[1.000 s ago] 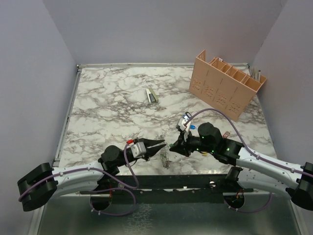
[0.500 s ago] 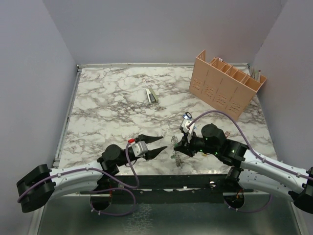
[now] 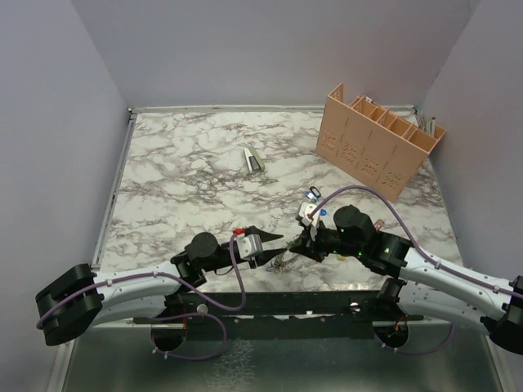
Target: Remove the keys from the keyring
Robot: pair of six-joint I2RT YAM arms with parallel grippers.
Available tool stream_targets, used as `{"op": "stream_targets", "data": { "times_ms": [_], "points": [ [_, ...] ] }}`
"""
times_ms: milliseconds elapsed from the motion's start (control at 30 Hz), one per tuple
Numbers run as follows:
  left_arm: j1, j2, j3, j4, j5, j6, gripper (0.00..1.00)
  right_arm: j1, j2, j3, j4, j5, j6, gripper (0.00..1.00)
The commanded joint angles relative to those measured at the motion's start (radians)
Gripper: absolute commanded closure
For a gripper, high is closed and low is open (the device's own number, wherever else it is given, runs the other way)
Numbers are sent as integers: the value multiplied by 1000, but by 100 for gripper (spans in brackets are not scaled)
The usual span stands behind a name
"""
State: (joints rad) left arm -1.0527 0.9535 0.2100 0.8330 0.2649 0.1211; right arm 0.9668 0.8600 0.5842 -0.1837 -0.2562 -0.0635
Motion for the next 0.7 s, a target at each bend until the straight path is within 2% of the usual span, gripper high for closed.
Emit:
{"op": "stream_targets", "data": {
  "times_ms": [0, 133, 233, 433, 667],
  "points": [
    [10, 38, 57, -64, 93, 39, 64, -2, 12, 36, -20, -63, -47, 99],
    [17, 69, 76, -81, 100, 34, 64, -2, 19, 46, -29, -57, -40, 99],
    [17, 62, 66, -83, 55, 35, 61, -1, 17, 55, -38, -29, -5, 99],
    [17, 66, 68, -102, 30, 42, 62, -2, 25, 70, -76, -5, 16, 99],
    [17, 29, 44, -107, -31, 59, 56, -2, 61, 126, -129, 79, 169, 99]
  ]
}}
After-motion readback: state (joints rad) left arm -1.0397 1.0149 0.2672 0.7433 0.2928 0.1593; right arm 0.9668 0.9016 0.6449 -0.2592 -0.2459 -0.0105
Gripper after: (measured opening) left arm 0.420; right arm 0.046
